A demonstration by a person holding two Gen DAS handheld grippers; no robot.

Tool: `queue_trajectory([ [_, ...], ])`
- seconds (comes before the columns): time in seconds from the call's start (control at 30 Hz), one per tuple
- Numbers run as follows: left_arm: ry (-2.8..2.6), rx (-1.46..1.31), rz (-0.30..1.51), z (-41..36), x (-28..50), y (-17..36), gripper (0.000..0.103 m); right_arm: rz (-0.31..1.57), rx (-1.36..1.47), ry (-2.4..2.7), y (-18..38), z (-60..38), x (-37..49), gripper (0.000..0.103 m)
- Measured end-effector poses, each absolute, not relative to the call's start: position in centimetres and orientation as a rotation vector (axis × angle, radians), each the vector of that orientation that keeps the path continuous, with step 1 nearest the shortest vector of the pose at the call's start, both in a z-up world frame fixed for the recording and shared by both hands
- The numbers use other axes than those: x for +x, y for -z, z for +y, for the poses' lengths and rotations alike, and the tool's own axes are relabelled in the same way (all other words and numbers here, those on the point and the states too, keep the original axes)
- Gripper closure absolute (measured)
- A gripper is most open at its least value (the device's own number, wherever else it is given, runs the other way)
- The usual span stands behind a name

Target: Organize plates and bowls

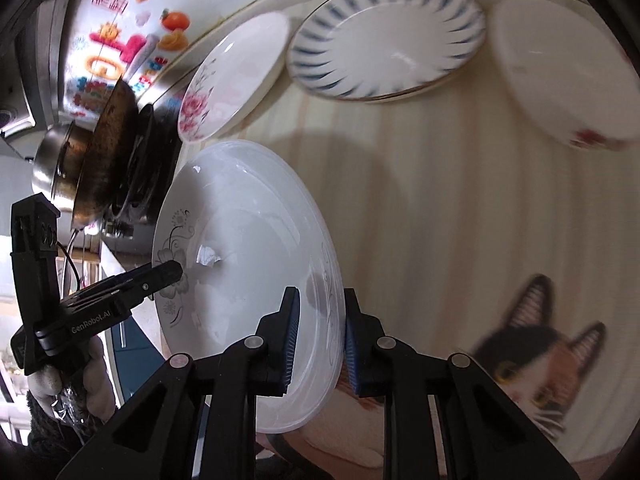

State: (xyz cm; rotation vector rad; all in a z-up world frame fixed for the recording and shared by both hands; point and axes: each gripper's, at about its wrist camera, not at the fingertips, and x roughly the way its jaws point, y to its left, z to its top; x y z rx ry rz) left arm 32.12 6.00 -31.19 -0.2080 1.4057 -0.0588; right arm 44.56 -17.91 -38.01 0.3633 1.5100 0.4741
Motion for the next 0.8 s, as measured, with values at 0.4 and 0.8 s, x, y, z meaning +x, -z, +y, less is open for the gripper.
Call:
queue_trajectory([
  [0.4,0.158,-0.13,1.456,-1.4,35.3,33.4,0.059,1.522,0.442,-0.309,39.2,-26.5,43.3,0.08],
  [0.8,0.158,-0.098,1.478,-1.9,36.6,34.6,0.059,1.551,0.496,-0.258,41.5,-29.0,43.0,0.08],
])
